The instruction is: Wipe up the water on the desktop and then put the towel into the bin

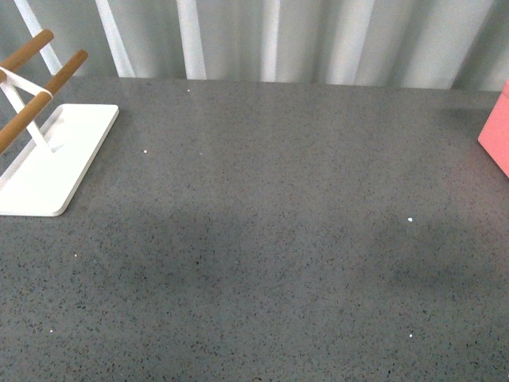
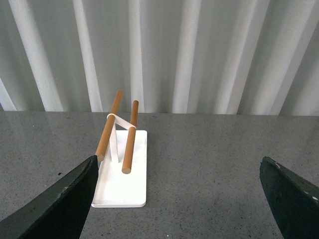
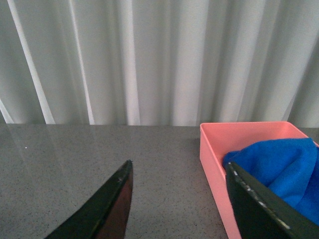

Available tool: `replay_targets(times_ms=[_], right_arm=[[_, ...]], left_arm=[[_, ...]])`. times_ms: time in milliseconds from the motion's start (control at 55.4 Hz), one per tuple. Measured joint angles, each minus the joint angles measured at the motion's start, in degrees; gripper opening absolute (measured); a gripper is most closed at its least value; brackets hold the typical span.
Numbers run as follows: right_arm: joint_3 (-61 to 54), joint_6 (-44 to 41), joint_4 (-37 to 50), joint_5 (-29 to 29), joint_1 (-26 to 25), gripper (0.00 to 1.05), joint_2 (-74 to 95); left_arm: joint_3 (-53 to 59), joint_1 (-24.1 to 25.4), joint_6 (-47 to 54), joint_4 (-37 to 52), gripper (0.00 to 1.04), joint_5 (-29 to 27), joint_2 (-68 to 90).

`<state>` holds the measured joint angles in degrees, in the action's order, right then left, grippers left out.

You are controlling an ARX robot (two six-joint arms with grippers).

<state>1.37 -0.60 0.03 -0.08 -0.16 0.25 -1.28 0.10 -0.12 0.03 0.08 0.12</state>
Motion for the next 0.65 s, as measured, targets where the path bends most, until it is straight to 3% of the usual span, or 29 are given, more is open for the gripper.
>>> replay_targets(times_ms=[253,650], right_arm=[[0.00,0.00,0.00,-0.02,0.00,0.99,-0.02],[0.02,0.04,0.00,0.00,0.00,0.98,-0.02]], left_arm=[[0.00,0.00,0.00,0.00,0.98,0.00,0.00],[0.00,0.00,0.00,0.00,0.98,0.00,0.00]])
